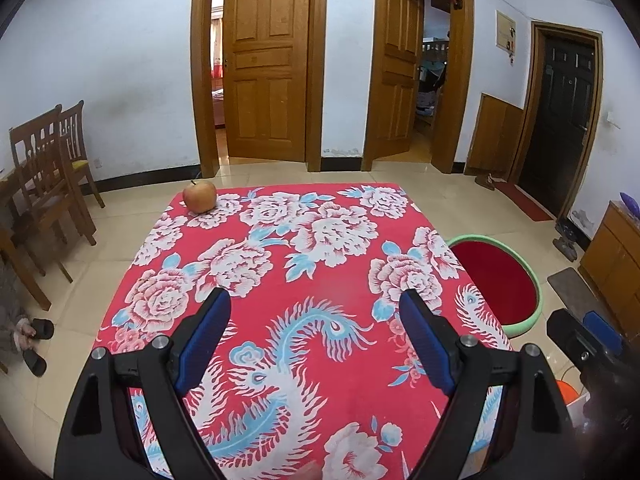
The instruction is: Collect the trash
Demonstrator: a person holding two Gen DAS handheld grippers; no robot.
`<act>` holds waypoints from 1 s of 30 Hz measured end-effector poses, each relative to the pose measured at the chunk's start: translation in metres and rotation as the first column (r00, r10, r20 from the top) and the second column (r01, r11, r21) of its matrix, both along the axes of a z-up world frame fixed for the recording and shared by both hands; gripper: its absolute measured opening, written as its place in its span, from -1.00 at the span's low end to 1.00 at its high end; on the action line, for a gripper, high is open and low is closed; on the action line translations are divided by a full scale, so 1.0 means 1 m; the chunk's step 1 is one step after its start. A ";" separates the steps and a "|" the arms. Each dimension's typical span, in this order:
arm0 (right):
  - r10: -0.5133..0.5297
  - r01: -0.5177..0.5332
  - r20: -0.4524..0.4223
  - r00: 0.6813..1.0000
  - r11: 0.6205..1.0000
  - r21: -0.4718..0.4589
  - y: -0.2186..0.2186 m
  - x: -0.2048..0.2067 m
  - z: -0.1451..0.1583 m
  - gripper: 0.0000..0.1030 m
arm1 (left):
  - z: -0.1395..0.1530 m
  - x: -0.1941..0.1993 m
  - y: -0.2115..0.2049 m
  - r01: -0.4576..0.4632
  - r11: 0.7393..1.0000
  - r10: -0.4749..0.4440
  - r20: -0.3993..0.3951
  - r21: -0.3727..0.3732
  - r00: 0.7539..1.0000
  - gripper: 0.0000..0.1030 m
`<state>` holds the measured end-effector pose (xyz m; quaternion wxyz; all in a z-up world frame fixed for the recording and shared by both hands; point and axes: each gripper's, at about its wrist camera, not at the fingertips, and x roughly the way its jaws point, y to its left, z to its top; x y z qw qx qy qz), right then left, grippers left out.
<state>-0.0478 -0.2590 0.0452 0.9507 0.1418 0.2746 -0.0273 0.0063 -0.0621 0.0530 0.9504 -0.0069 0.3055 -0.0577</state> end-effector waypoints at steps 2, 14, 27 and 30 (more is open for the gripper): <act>0.001 -0.001 -0.002 1.000 1.000 -0.001 0.001 0.000 0.000 0.99 | 0.000 0.000 0.002 -0.006 1.000 0.006 0.000 -0.005 1.000 0.66; -0.001 0.001 -0.013 1.000 1.000 -0.001 0.004 -0.003 -0.001 0.99 | -0.005 0.003 0.015 -0.043 0.999 0.043 -0.010 -0.020 0.999 0.66; 0.000 0.000 -0.013 1.000 1.000 -0.001 0.005 -0.003 -0.001 0.99 | -0.005 0.003 0.017 -0.042 0.999 0.042 -0.012 -0.025 0.999 0.66; -0.001 0.001 -0.013 1.000 1.000 -0.001 0.005 -0.003 0.000 0.99 | -0.005 0.003 0.017 -0.041 0.999 0.041 -0.013 -0.026 0.999 0.66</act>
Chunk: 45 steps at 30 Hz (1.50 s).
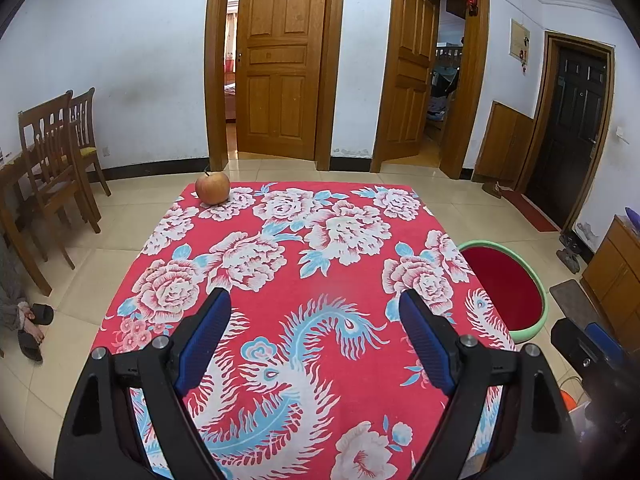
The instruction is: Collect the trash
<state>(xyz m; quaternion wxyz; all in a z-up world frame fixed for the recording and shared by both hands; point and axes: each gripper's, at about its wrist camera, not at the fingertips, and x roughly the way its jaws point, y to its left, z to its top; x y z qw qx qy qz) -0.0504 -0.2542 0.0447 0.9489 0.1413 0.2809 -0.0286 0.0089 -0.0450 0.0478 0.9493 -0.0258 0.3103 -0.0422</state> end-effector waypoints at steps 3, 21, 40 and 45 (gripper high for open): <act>0.000 0.000 0.000 1.000 1.000 -0.001 0.000 0.000 0.000 0.99 | 0.001 0.000 -0.001 0.004 1.000 -0.004 0.000 0.001 1.000 0.66; 0.000 0.000 -0.002 1.000 1.000 0.000 0.001 -0.001 0.000 0.99 | 0.001 -0.001 -0.002 0.005 1.000 -0.005 0.002 -0.001 1.000 0.66; -0.001 0.001 -0.004 1.000 1.000 0.000 0.001 -0.001 0.001 0.99 | 0.002 -0.001 -0.003 0.009 1.000 -0.009 0.001 -0.002 1.000 0.66; 0.000 0.000 -0.004 1.000 1.000 0.001 0.002 -0.001 0.001 0.99 | 0.002 -0.001 -0.004 0.010 1.000 -0.010 0.002 -0.002 1.000 0.66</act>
